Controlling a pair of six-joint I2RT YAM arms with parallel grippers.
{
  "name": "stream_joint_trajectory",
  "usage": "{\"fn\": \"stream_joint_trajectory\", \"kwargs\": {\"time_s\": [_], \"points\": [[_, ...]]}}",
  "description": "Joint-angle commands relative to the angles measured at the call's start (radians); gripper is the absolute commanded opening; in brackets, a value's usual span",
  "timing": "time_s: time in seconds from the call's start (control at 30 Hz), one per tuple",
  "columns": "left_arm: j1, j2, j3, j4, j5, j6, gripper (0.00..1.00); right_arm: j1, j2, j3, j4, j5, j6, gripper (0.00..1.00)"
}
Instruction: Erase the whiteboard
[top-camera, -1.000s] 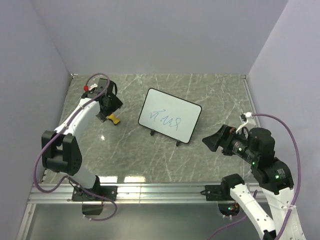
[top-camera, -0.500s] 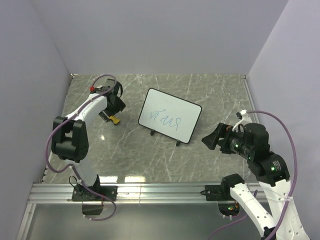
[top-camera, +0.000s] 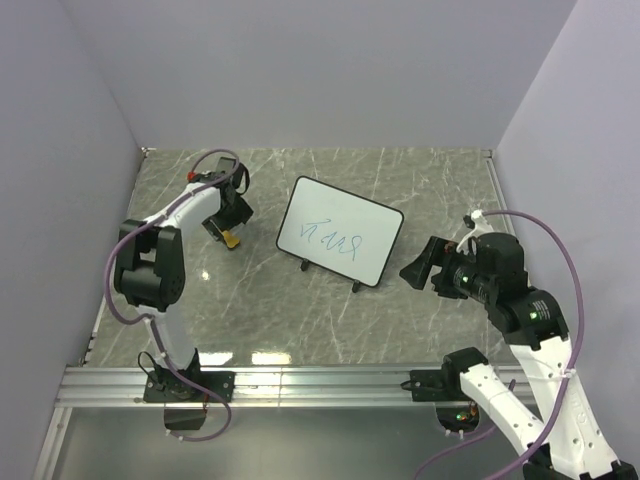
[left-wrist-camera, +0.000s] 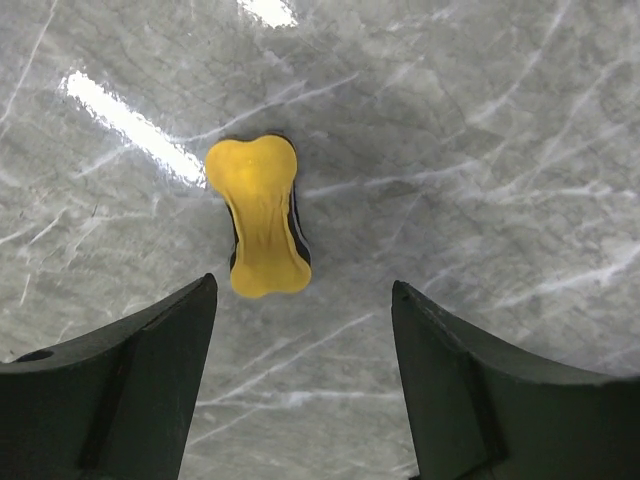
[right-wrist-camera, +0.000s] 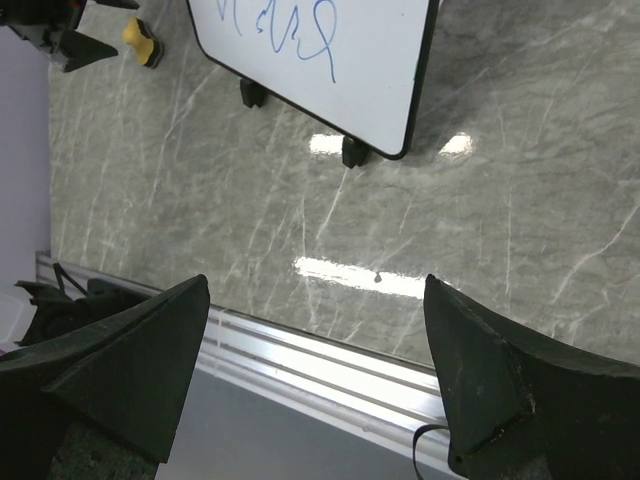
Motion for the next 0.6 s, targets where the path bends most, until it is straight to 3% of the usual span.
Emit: {"fn": "stream_joint_trajectory", "kwargs": {"time_s": [0.0, 0.4, 0.57], "points": [[0.016, 0.019, 0.012, 0.026, -0.013, 0.023, 0.75, 0.007, 0.019, -0.001, 0.050, 0.028, -0.024, 0.94], [0.062, 0.059, -0.054, 0.093, 0.016, 0.047, 0.69, 0.006, 0.078, -0.002, 0.084, 0.039, -0.033, 0.94], [0.067, 0.085, -0.055, 0.115, 0.028, 0.052, 0.61, 0.007, 0.103, 0.001, 0.094, 0.040, -0.036, 0.94]]}}
